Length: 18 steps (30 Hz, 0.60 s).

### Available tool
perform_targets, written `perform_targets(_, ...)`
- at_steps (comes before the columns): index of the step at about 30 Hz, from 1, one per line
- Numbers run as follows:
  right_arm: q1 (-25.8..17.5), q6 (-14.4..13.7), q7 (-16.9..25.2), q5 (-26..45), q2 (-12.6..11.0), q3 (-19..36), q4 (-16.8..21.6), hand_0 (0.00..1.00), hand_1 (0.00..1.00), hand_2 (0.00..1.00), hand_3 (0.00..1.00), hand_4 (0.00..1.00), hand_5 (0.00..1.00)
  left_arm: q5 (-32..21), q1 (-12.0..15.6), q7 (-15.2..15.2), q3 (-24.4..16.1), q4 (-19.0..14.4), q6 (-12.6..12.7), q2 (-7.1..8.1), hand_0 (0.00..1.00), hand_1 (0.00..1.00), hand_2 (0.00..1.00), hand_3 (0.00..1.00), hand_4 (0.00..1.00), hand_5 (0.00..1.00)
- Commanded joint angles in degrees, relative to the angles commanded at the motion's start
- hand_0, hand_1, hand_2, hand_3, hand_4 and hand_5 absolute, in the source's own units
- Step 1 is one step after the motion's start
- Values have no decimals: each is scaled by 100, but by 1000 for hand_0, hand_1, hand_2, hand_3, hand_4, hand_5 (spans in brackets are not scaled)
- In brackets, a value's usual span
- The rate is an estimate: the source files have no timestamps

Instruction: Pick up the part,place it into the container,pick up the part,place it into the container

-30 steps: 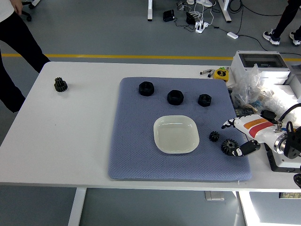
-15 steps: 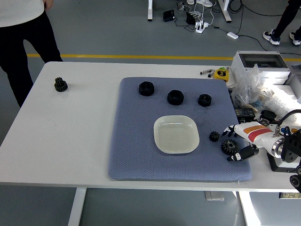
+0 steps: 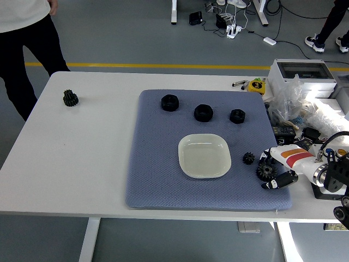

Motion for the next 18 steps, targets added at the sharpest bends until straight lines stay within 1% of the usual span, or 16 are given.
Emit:
perform_targets(1,1,-15,-6,9,3,-14,-6,364,479,526,523,969,297,2,3,1,-2,0,0,-1,654,654,622,556,593,499)
perform_targets(2,4,-45,-23,24,8,-37,-17,321,444,502,516,893,268,12,8,3,-7,0,-2,-2,654,654,622,556,593,499)
perform_targets(7,36,-119,-83,69,21,-98,-49,321,444,502,516,893,268,42,15,10,-22,-2,-8,-6,654,654,622,556,593,499)
perform_targets(8,46,-125,-97,71,20,-105,-53,296,422,486,518,851,291,43,15,10,-22,-2,-8,-8,654,654,621,555,594,500)
perform_targets(13,78,-163,-148,123,-16,-89,-9,296,422,486,518,851,291,63,16,12,-27,-4,-12,-7,654,654,621,555,594,500)
perform_targets(14,87,-172,-153,139,-24,-82,0,268,409,474,514,814,292,72,18,14,-33,-3,-12,-7,655,654,621,556,593,499)
perform_targets(18,115,-182,-156,193,-43,-78,-4,268,409,474,514,814,292,74,12,14,-31,-4,-14,-6,655,654,621,556,593,499)
